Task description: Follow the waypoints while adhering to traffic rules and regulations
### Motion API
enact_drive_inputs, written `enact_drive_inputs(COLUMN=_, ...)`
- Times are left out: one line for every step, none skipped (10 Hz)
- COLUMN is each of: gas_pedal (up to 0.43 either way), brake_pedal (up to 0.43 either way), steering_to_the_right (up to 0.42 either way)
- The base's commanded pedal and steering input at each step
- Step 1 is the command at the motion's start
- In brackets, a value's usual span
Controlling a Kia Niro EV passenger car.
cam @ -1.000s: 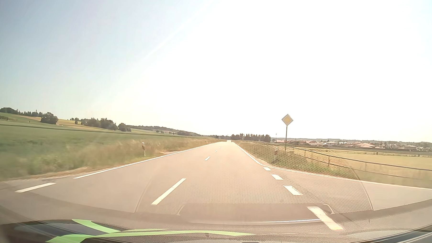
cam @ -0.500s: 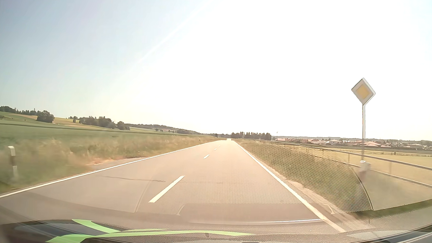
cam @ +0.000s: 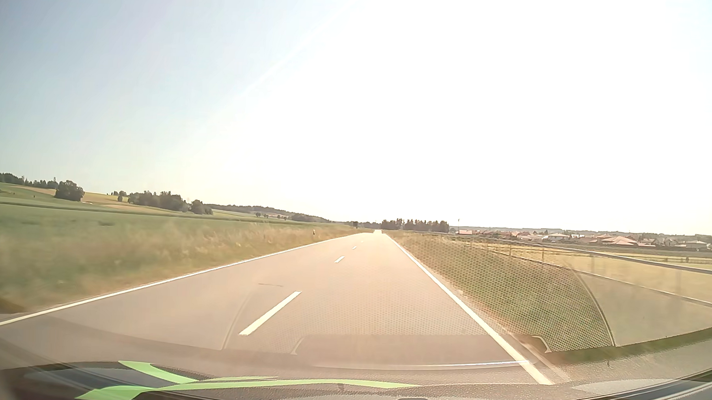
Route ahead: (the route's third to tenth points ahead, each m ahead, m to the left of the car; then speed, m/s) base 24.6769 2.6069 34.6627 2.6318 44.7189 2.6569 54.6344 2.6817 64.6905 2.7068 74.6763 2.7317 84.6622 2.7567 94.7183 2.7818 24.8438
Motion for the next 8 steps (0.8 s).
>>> enact_drive_inputs(gas_pedal=0.240, brake_pedal=0.000, steering_to_the_right=-0.001)
enact_drive_inputs(gas_pedal=0.240, brake_pedal=0.000, steering_to_the_right=-0.001)
enact_drive_inputs(gas_pedal=0.228, brake_pedal=0.000, steering_to_the_right=-0.001)
enact_drive_inputs(gas_pedal=0.228, brake_pedal=0.000, steering_to_the_right=-0.001)
enact_drive_inputs(gas_pedal=0.220, brake_pedal=0.000, steering_to_the_right=-0.001)
enact_drive_inputs(gas_pedal=0.209, brake_pedal=0.000, steering_to_the_right=-0.001)
enact_drive_inputs(gas_pedal=0.209, brake_pedal=0.000, steering_to_the_right=-0.001)
enact_drive_inputs(gas_pedal=0.209, brake_pedal=0.000, steering_to_the_right=-0.001)
